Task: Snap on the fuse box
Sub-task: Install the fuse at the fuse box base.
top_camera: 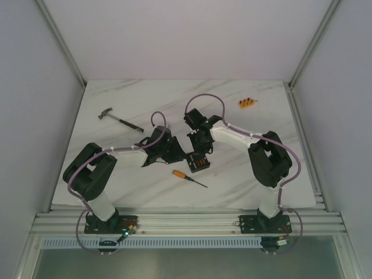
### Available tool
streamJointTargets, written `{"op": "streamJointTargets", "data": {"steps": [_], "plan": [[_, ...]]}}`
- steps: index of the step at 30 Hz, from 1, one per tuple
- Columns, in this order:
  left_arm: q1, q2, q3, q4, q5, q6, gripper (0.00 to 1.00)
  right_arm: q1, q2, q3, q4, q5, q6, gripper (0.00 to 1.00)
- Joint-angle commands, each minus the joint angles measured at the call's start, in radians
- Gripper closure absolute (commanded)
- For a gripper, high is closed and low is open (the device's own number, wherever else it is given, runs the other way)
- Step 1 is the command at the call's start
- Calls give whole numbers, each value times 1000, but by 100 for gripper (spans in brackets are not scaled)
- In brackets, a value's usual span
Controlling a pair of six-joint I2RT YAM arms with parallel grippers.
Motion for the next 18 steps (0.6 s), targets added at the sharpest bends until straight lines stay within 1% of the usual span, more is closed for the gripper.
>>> {"op": "streamJointTargets", "data": {"steps": [1,5,7,12,14,18], "plan": [[13,-7,-32,-33,-32,1,60,10,247,-69,-84,72,-26,100],[13,-16,-43,-33,-48,-3,60,12,296,-48,-69,102,-32,100],[13,-17,-42,-34,-47,-3,60,19,280,-32,-63,110,-47,100],[13,-50,-49,-31,-59,-3,59,38,110,-23,-28,55,-88,99],[14,-67,-49,-31,-67,-1,58,41,35,-21,-29,36,-92,93],[14,-96,-43,-30,-67,1,56,41,-76,-14,-51,22,-90,87]]}}
